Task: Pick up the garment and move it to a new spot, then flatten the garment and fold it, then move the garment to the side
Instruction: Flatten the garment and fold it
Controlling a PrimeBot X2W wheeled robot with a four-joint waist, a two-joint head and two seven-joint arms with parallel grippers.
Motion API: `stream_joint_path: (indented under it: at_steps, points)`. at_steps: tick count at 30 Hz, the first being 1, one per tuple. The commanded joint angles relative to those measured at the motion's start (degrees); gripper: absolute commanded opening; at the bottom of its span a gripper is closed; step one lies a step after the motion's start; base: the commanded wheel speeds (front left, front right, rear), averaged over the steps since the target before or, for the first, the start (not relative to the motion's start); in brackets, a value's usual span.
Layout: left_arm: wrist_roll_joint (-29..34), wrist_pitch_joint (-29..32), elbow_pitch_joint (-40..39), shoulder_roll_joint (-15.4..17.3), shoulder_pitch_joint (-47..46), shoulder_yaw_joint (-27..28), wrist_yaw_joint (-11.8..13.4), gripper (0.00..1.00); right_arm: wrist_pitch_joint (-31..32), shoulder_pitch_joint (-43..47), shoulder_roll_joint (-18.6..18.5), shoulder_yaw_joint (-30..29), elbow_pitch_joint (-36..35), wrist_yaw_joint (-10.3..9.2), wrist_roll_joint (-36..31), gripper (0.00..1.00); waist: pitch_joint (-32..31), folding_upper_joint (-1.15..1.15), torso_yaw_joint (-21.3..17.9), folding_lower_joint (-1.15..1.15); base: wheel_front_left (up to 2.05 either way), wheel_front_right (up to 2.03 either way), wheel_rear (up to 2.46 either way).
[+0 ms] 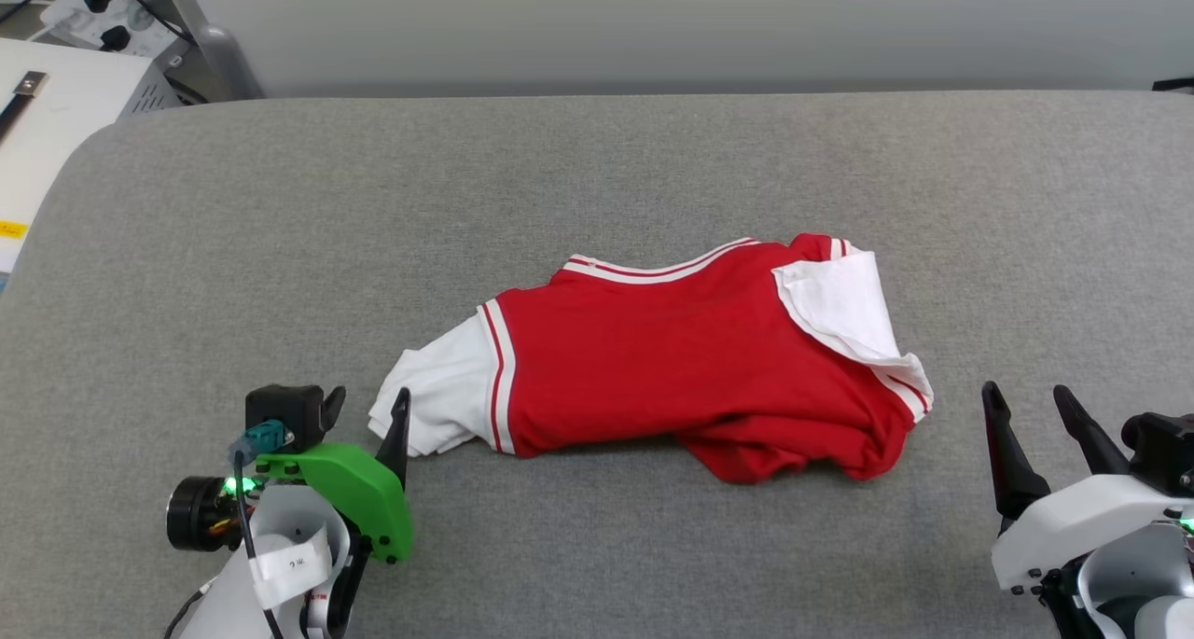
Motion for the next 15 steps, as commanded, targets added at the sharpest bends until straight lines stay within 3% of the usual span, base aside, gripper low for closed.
stream_joint_path:
  at_steps: [1,5,15]
  points:
    - [0.0,-1.8,-0.8,-0.1,-0.6,-0.1,-0.8,1.0,0.3,0.0,-0.4,-0.2,0.0,-0.04,-0.3,1.0,-1.0,0.0,1.1,0.0,0.0,0.0,0.0]
    - [0.3,-6.5,-3.5,-0.5,-0.7,-1.0,-2.7,1.0,0.6,0.3,-0.9,-0.2,-0.2,-0.04,-0.2,1.0,-2.5,0.0,2.7,0.0,0.0,0.0,0.0]
    - [-0.8,-14.0,-12.2,-2.5,4.0,-0.9,-4.3,1.0,1.7,2.0,-2.6,0.9,-0.8,-0.04,-0.4,1.0,-4.3,0.0,6.1,0.0,0.0,0.0,0.0]
